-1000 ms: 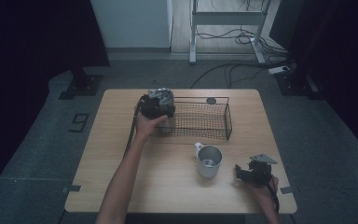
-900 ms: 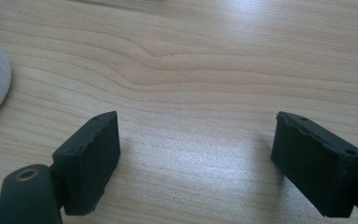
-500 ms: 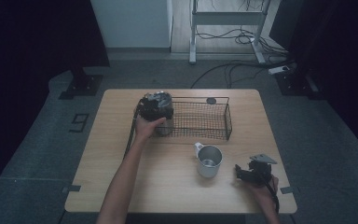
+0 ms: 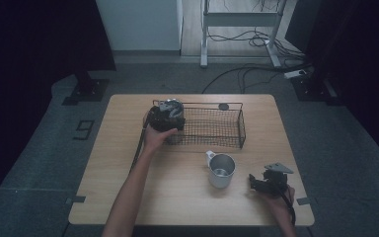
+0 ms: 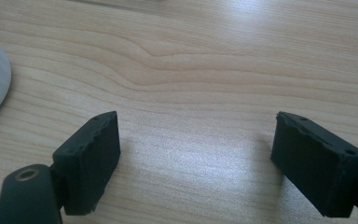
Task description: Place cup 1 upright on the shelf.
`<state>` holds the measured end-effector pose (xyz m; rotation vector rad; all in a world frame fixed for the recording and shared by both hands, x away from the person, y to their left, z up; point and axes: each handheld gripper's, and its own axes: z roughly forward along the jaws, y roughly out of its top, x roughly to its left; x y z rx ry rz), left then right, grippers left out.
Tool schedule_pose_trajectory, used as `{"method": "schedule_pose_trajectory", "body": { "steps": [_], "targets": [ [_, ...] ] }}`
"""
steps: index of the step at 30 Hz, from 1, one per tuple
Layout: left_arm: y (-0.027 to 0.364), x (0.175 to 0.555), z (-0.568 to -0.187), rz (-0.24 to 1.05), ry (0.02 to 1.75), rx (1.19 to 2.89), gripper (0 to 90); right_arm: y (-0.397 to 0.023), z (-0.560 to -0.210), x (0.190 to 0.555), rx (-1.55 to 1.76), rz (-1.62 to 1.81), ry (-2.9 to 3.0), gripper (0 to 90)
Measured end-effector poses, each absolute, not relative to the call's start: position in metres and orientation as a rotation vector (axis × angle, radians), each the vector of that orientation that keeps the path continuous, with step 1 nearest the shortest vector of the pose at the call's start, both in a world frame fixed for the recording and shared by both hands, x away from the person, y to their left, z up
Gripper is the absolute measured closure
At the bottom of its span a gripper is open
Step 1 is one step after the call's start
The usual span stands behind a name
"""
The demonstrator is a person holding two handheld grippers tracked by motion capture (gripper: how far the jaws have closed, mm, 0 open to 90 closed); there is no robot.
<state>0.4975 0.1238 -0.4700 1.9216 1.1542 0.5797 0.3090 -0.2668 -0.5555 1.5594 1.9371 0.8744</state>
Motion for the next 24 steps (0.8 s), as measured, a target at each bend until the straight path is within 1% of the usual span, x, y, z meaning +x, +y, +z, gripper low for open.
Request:
{"method": "schedule_pose_trajectory", "body": {
  "steps": [9, 17, 24],
  "targets": [
    [0.124, 0.494, -0.472, 0.582, 1.159, 1.9, 2.9, -0.267, -0.556, 0.309, 1.56, 0.874, 1.937, 15.0],
    [0.126, 0.489, -0.466, 0.615, 1.145, 1.911, 3.1, -0.267, -0.556, 0.309, 1.56, 0.875, 1.937, 15.0],
    [0.132, 0.485, -0.454, 0.588, 1.108, 1.851, 2.3, -0.267, -0.556, 0.309, 1.561, 0.875, 1.937, 14.9]
  ]
}}
